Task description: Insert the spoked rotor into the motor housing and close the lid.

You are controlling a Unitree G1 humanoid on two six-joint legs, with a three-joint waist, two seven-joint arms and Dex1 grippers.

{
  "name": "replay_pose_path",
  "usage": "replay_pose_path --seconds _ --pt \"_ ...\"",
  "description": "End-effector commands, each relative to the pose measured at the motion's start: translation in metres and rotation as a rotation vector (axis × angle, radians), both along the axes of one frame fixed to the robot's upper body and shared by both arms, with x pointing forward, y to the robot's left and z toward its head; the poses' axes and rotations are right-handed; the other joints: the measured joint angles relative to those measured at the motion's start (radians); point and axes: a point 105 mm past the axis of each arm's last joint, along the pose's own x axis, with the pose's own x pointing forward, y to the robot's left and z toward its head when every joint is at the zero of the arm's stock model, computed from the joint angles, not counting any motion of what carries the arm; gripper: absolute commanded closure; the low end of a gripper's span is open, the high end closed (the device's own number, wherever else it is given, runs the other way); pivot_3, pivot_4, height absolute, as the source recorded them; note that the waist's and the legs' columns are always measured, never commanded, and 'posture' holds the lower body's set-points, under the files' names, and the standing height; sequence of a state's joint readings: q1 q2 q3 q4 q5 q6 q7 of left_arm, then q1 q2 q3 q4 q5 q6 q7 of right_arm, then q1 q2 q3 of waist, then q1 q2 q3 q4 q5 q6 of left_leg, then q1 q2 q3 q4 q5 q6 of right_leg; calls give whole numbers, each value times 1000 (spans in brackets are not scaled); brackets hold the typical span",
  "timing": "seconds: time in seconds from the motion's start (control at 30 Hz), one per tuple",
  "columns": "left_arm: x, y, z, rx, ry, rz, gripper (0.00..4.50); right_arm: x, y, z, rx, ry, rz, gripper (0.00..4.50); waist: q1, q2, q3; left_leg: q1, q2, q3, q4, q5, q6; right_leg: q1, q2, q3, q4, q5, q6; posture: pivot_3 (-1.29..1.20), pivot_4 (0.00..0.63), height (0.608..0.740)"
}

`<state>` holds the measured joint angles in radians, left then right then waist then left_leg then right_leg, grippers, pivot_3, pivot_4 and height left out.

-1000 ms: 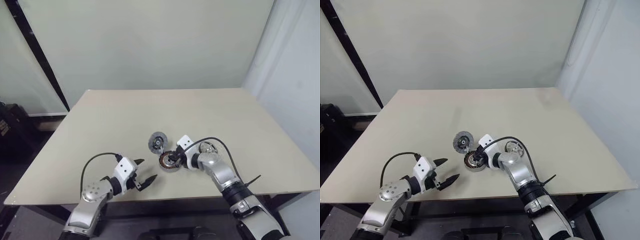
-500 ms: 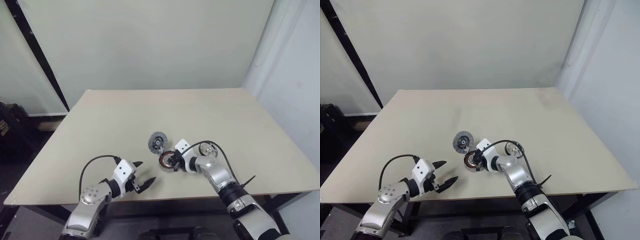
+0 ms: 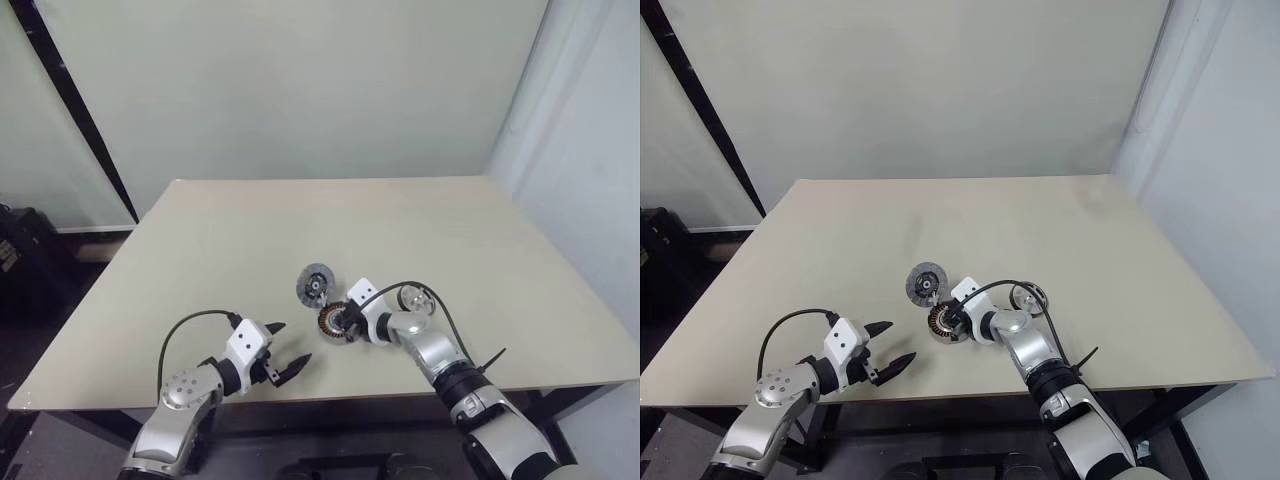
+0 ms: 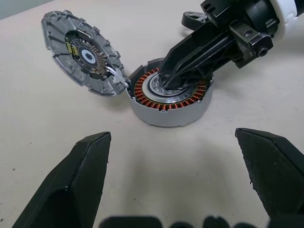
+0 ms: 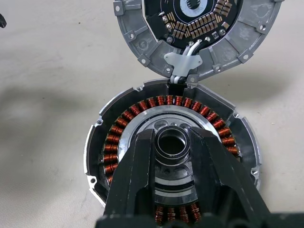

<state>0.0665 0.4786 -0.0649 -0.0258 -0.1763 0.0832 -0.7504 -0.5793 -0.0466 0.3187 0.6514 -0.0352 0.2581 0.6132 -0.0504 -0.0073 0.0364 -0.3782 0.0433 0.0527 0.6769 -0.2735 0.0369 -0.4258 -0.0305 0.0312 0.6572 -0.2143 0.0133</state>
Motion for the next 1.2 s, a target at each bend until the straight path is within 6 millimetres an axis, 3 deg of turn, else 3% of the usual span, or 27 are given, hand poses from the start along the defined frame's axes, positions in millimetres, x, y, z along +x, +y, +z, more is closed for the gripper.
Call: replay_pose_path --seconds 0.03,1.17,1.2 --pt "4 0 15 -13 -67 -6 0 8 2 13 10 -47 2 3697 0 0 0 0 0 0 0 0 0 0 0 0 0 0 0 0 0 740" --pt "4 -4 16 -11 -70 -26 0 4 -1 6 -12 -11 1 3697 0 0 0 0 0 0 0 0 0 0 0 0 0 0 0 0 0 740" --pt "4 -4 16 -11 -70 -26 0 3 0 6 -10 -4 3 3165 0 0 0 0 0 0 0 0 0 0 0 0 0 0 0 0 0 740"
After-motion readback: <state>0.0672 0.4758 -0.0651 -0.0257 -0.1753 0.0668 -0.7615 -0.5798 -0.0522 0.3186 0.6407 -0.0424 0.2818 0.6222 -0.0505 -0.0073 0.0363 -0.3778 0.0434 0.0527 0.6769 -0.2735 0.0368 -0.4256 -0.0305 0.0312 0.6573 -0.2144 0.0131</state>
